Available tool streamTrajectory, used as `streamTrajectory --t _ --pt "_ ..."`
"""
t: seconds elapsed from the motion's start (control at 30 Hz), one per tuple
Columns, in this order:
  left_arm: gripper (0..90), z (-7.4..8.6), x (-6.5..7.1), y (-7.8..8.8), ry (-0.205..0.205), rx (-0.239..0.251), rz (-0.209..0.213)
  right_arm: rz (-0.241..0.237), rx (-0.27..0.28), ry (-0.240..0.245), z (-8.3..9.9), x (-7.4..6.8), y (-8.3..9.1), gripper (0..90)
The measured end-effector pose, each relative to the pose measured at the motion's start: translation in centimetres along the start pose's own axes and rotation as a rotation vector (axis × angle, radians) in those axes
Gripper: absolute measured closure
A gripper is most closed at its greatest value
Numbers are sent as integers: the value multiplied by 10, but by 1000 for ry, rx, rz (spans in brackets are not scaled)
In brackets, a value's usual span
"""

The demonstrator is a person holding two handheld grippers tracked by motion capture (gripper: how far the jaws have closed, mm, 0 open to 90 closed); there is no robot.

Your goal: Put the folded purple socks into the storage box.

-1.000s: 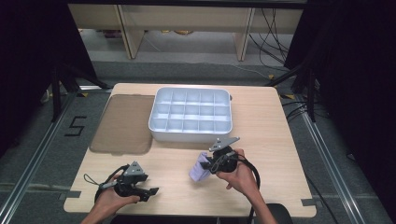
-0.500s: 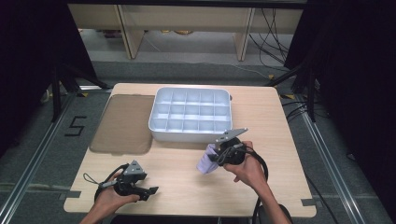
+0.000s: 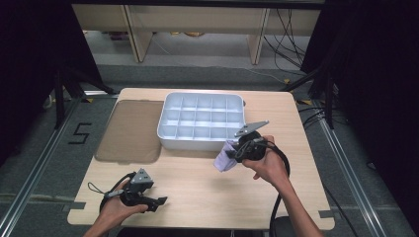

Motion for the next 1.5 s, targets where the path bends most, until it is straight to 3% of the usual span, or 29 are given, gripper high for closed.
streamTrajectory --t 0.03,0.07,0.1,0.13,0.27,0.4,0.5,0.57,0.6,0.67,0.97,1.17,1.23,1.37,1.5 --pt "187 0 -1 0 9 -9 -4 5 5 3 -2 2 1 738" --pt "183 0 -2 0 3 -3 -5 9 9 -28 -4 2 2 738" --pt "183 0 -3 1 -2 -5 0 11 15 -10 -5 5 1 738" --pt "182 0 -2 0 20 -2 0 17 13 -13 -6 7 2 738" --pt "177 0 -3 -1 8 -1 -7 30 -11 -32 -12 13 6 738" --pt "175 1 -3 -1 4 -6 -7 28 3 -12 -20 19 9 738" --pt "175 0 -3 0 5 -6 -7 55 5 -38 -26 23 12 738" --pt "174 0 -4 -1 5 -5 -13 58 13 -11 -30 28 12 738" --pt "175 0 -4 0 0 -9 -7 61 1 -35 -31 29 13 738" --pt "174 0 -3 0 4 -7 -7 74 -14 -30 -34 34 13 738" --pt "175 1 -3 -1 10 -11 -7 119 -29 -59 -43 53 7 738" --pt "175 1 -5 -2 2 -12 -8 151 -42 -30 -50 65 -3 738" --pt "176 2 -5 -2 2 -17 -9 159 -57 -53 -52 68 -5 738" --pt "176 2 -5 -2 16 -14 -5 198 -58 -39 -56 77 -12 738" --pt "177 1 -5 -2 -2 -14 -7 214 -86 -53 -53 84 -19 737"
Point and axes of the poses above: each handheld gripper's, and its own axes: y roughly backward along the jaws, z roughly out of its underside, x roughly to its right, the point moved 3 cm from there along -y, roughly forward along the jaws, and after that the axes turned 3 degrees about x, right-handed, at the moved point
